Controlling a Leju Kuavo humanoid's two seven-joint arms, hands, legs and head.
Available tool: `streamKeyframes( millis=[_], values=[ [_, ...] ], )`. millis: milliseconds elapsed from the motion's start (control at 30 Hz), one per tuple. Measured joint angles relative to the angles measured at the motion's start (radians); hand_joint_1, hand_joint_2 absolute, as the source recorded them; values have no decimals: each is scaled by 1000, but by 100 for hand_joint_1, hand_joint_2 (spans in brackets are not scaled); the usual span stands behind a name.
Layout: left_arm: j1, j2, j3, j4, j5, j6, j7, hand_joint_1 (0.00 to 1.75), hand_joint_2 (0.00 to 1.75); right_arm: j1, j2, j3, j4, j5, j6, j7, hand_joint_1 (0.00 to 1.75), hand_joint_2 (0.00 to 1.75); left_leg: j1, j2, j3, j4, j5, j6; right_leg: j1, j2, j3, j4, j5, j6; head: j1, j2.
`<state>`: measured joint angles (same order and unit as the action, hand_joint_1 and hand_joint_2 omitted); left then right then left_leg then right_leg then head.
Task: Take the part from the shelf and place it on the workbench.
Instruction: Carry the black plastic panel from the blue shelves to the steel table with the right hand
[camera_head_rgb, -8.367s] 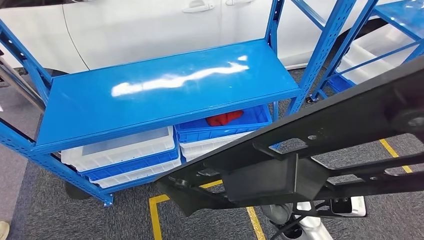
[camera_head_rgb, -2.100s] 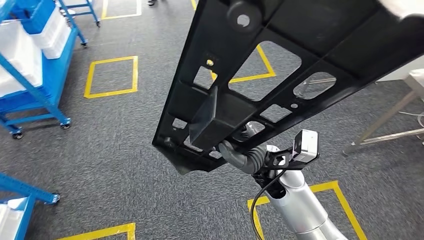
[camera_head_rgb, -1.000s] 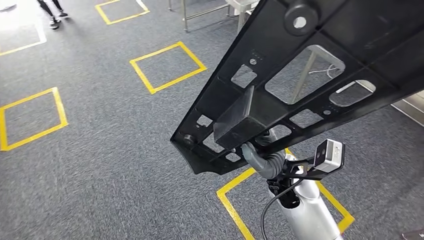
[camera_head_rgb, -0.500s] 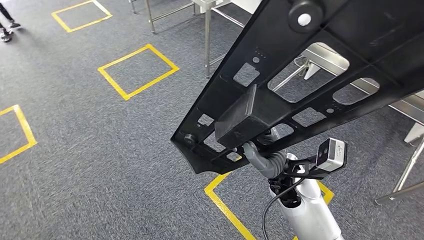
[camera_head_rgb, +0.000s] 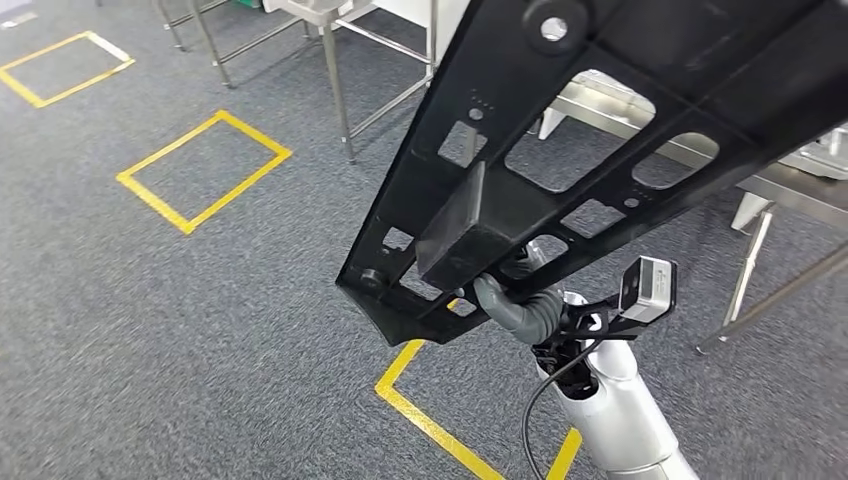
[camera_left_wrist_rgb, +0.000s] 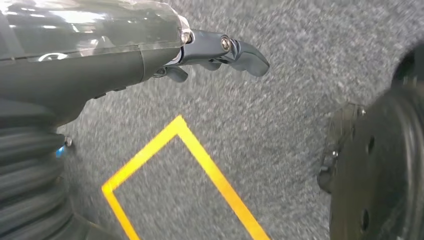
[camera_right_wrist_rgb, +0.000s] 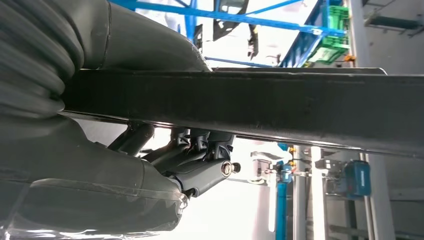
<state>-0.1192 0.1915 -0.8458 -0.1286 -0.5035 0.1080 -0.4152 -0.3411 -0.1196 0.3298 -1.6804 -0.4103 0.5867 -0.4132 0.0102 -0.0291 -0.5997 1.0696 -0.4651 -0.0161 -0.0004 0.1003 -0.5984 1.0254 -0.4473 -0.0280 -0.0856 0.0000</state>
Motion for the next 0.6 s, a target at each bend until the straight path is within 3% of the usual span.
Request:
streamKeyframes(
  millis=[67, 133, 200, 267, 333, 367, 400, 433, 500, 567, 600],
  values=[
    [-2, -1, 0, 0, 0, 1, 0, 0, 175, -13, 0, 14, 7, -4, 5, 9, 175, 175, -4, -11, 23, -53, 9, 6, -3, 17, -4, -1, 3, 10, 0, 0],
    [-6, -3, 1, 0, 0, 2, -1, 0, 175, -30, -1, 27, 17, -15, 8, 21, 175, 175, -5, 5, 25, -60, 14, 15, -5, 27, -8, -3, 5, 23, 0, 0],
    [-8, -5, 2, 0, 1, 3, -1, 0, 175, -48, -4, 37, 27, -26, 13, 29, 175, 175, -1, 23, 28, -70, 21, 27, -2, -10, -22, 25, -17, 33, 0, 0],
    [-5, -7, 4, 0, 1, 4, -1, 0, 175, -66, -8, 49, 38, -30, 22, 34, 175, 175, -1, 42, 29, -75, 24, 34, -2, -69, -69, 126, -75, 42, 0, 0],
    [1, -7, 4, 0, 1, 4, 0, 0, 175, -79, -12, 63, 52, -30, 27, 37, 175, 175, -2, 64, 29, -75, 22, 35, -7, -91, -126, 244, -120, 48, 0, 0],
    [3, -8, 4, 0, 1, 4, 0, 0, 175, -83, -14, 69, 59, -30, 28, 38, 175, 175, -1, 76, 29, -74, 21, 35, -10, -95, -137, 266, -118, 51, 0, 0],
    [3, -10, 5, 0, 0, 4, 0, 0, 175, -87, -15, 73, 65, -30, 28, 38, 175, 175, -1, 86, 30, -74, 20, 33, -12, -100, -129, 249, -98, 53, 0, 0],
    [3, -11, 6, 0, 0, 5, 1, 0, 175, -92, -17, 77, 71, -31, 28, 37, 175, 175, 0, 97, 32, -73, 18, 31, -14, -111, -102, 196, -66, 54, 0, 0],
    [3, -13, 9, 0, 1, 6, 1, 0, 175, -107, -19, 81, 81, -36, 28, 33, 175, 175, -4, 116, 35, -67, 11, 22, -11, -162, -36, 64, -15, 50, 0, 0],
    [4, -14, 10, 0, 1, 7, 1, 0, 175, -116, -21, 83, 88, -42, 28, 25, 175, 175, -10, 135, 39, -63, 3, 11, -5, -185, -9, 3, -3, 36, 0, 0],
    [4, -14, 11, 0, 0, 8, 1, 0, 175, -118, -22, 84, 92, -44, 27, 21, 175, 175, -11, 146, 42, -63, 1, 6, -2, -171, -10, 2, -2, 28, 0, 0]
  ],
)
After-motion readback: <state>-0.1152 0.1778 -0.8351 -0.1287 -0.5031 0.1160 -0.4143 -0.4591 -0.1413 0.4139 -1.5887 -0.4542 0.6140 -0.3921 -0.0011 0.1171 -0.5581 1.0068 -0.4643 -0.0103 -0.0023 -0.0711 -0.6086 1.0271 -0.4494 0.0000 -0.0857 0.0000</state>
